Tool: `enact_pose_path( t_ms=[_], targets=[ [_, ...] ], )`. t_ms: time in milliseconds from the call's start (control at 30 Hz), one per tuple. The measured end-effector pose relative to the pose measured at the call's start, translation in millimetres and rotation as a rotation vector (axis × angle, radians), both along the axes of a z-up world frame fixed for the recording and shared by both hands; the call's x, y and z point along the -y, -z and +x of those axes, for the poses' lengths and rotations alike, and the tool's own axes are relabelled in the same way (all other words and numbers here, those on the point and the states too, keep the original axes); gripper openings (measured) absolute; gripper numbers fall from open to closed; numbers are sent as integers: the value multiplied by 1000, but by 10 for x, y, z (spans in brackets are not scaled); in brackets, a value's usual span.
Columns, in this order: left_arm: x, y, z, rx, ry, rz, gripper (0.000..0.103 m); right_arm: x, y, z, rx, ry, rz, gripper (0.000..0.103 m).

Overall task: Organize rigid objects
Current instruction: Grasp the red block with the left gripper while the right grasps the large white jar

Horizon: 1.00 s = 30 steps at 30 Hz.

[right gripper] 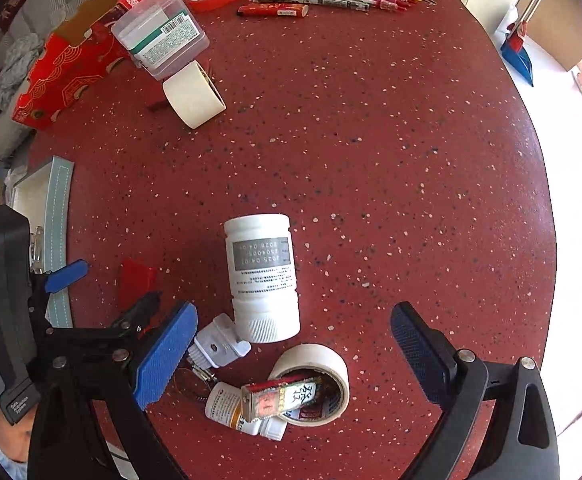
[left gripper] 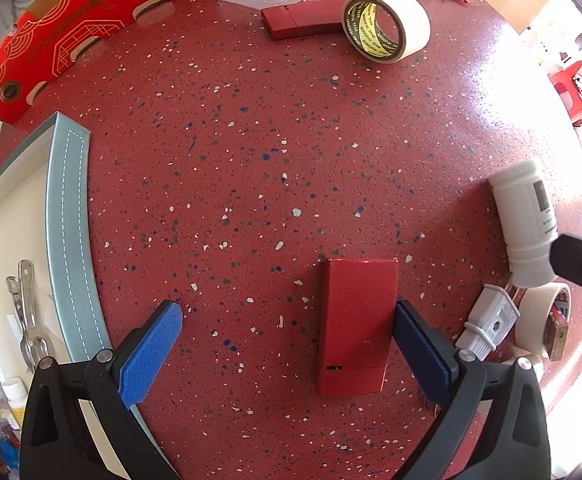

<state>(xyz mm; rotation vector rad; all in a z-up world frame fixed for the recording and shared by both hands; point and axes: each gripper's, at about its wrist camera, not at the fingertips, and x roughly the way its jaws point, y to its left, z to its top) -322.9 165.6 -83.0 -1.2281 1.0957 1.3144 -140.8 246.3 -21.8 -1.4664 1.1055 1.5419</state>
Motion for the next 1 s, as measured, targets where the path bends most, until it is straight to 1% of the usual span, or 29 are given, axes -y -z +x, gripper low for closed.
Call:
enact_pose_path(
  t_ms=[100, 167, 300, 333, 467, 667, 733, 800, 833, 900, 933, 967, 1000],
  targets=[
    [-3, -2, -3, 1, 0, 2, 103, -91, 168, -191, 29, -31, -21, 98],
    [5, -7, 0, 1, -1, 10, 103, -130, 301, -284, 45, -50, -64, 98],
    [28, -16, 10, 0, -1, 20, 103, -179, 502, -393, 86, -75, -99, 98],
    [32, -18, 11, 0, -2, 20, 103, -186, 523, -410, 96, -81, -89, 102],
    [48, -26, 23, 0, 1, 29, 103, -193, 620, -590, 154, -148, -55, 103],
    [103, -38, 34, -2, 2, 44, 103, -203, 638, -600, 157, -139, -68, 103],
    [99, -41, 42, -6, -2, 29, 103, -233, 644, -567, 170, -147, -91, 103],
    [62, -32, 40, -9, -28, -7, 103, -251, 666, -580, 181, -141, -100, 103],
    [52, -36, 52, -17, -37, -20, 103, -253, 659, -586, 180, -138, -91, 101],
    [39, -66, 92, -21, -30, -29, 98, -235, 584, -596, 167, -150, -54, 93],
    [30, -83, 116, -10, -22, -31, 91, -215, 545, -606, 161, -163, -37, 83],
    [26, -99, 139, -1, -12, -34, 87, -201, 502, -616, 155, -174, -22, 68],
    [12, -121, 167, 1, 7, -33, 83, -196, 462, -624, 148, -182, -10, 58]
  ],
)
